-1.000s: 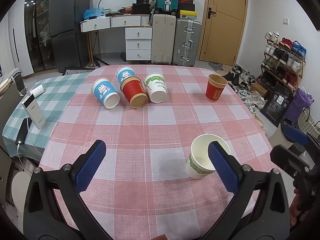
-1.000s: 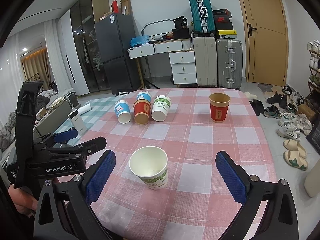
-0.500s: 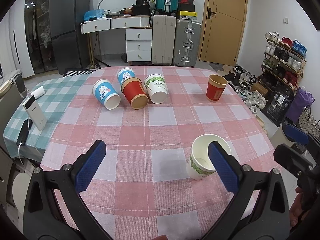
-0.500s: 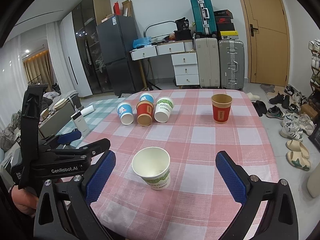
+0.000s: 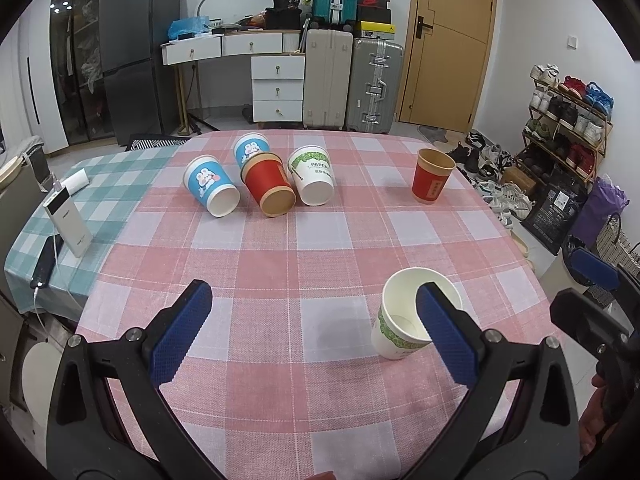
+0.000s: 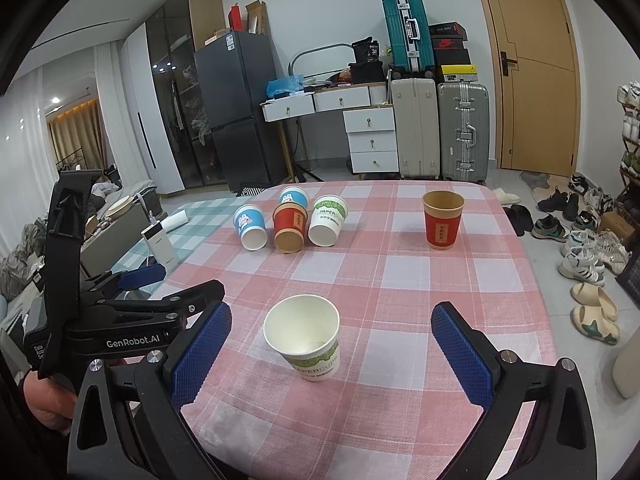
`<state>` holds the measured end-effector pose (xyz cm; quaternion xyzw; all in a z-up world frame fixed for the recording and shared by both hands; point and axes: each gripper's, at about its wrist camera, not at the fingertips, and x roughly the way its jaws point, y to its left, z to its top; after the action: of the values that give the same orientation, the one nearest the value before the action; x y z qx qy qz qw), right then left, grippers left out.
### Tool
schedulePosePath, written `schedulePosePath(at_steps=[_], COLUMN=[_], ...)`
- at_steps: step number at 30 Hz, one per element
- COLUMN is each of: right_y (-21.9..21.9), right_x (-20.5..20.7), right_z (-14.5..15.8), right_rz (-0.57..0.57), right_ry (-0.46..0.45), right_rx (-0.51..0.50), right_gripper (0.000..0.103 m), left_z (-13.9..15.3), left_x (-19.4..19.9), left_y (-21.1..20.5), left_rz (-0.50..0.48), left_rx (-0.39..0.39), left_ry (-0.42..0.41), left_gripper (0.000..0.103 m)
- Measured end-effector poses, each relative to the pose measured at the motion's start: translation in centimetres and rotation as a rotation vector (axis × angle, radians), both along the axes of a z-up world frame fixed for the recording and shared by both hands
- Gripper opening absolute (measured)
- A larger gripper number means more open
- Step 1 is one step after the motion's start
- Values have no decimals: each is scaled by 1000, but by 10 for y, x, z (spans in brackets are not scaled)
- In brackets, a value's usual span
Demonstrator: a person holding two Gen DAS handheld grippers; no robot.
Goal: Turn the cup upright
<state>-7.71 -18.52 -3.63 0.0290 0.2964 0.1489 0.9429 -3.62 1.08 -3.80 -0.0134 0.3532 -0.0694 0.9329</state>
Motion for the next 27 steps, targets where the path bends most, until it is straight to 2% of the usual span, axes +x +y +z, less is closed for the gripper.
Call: schedulePosePath(at_steps=[27], right_y=[-2], right_x=[-2], right_z=[-1], right_rz=[-6], right_ry=[3], right_rx=[7], right_gripper=[102], left_z=[-6], left_x=[2], left_y=[1], left_rz=[4], left_rx=[-13], left_ry=[18], left_gripper=[102])
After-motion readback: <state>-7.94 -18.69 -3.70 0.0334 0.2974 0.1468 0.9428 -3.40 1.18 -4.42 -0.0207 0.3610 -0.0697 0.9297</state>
